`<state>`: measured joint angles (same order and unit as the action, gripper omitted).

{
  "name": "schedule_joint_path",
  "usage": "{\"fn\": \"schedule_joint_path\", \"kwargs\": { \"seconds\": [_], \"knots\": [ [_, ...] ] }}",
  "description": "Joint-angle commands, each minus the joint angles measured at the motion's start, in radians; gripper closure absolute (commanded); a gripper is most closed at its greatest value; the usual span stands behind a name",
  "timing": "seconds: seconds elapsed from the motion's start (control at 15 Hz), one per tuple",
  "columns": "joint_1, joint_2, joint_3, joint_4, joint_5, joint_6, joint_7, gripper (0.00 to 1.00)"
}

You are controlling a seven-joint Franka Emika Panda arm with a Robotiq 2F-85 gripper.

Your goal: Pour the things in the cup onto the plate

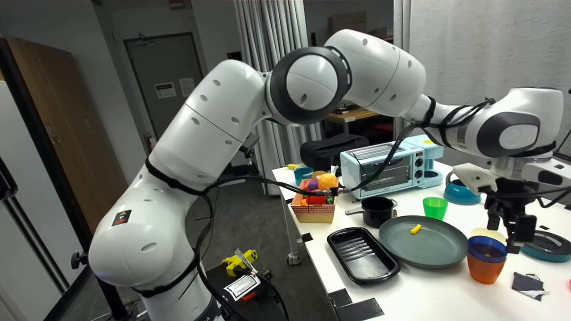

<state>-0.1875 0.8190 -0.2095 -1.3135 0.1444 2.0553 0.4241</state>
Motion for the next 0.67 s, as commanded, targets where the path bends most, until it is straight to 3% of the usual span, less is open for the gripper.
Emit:
{"fn": "schedule_joint_path", "kwargs": {
  "seconds": [0.0,0.6],
  "knots": [
    [-0.013,0.103,-0.008,0.15,-0.024,-0.083,0.031,0.0],
    [-0.021,0.176,0.006,0.283,-0.015,-0.128,0.029,0.0]
  ]
}}
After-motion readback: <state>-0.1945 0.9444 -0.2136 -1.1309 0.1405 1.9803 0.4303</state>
